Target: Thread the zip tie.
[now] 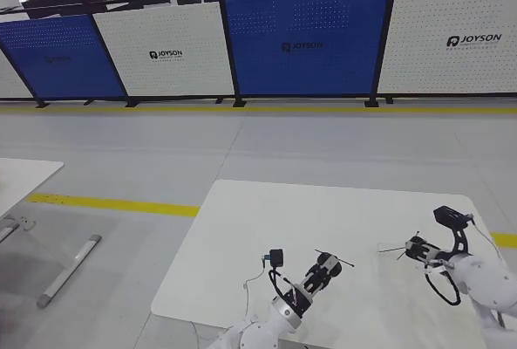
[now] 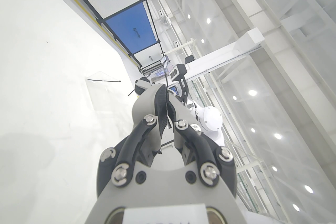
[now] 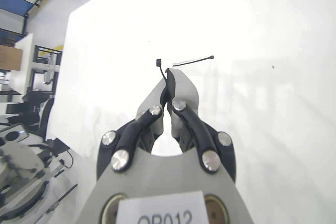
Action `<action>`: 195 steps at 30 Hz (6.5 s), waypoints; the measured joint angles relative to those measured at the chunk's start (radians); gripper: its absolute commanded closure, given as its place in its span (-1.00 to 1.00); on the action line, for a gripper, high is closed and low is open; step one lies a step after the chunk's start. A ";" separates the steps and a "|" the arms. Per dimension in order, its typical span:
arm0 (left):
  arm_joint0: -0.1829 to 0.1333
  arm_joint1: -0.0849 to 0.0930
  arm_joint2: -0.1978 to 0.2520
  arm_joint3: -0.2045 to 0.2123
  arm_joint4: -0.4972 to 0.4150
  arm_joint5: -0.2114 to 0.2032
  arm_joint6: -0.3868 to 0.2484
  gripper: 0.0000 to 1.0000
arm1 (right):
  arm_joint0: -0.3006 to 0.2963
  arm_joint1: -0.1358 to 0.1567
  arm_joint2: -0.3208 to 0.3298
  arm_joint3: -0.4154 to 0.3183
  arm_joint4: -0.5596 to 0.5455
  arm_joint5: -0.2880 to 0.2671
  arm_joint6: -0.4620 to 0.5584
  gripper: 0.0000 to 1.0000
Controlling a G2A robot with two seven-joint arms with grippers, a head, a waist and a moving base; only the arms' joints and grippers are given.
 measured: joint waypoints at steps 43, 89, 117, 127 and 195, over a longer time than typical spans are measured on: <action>0.000 0.000 0.000 0.000 0.000 0.000 0.000 1.00 | -0.396 -0.035 -0.016 -0.091 0.186 -0.329 -0.702 1.00; -0.022 -0.031 0.076 0.023 0.298 0.132 0.278 1.00 | -0.438 -0.071 -0.099 -0.173 0.293 -0.416 -0.887 1.00; -0.022 -0.031 0.076 0.023 0.298 0.132 0.278 1.00 | -0.394 -0.088 -0.166 -0.131 0.279 -0.424 -0.880 1.00; -0.022 -0.031 0.076 0.023 0.298 0.132 0.278 1.00 | -0.398 -0.096 -0.166 -0.130 0.289 -0.454 -0.911 1.00; -0.015 -0.048 0.053 0.042 0.161 0.032 0.195 1.00 | -0.370 -0.137 -0.182 -0.085 0.295 -0.467 -0.849 1.00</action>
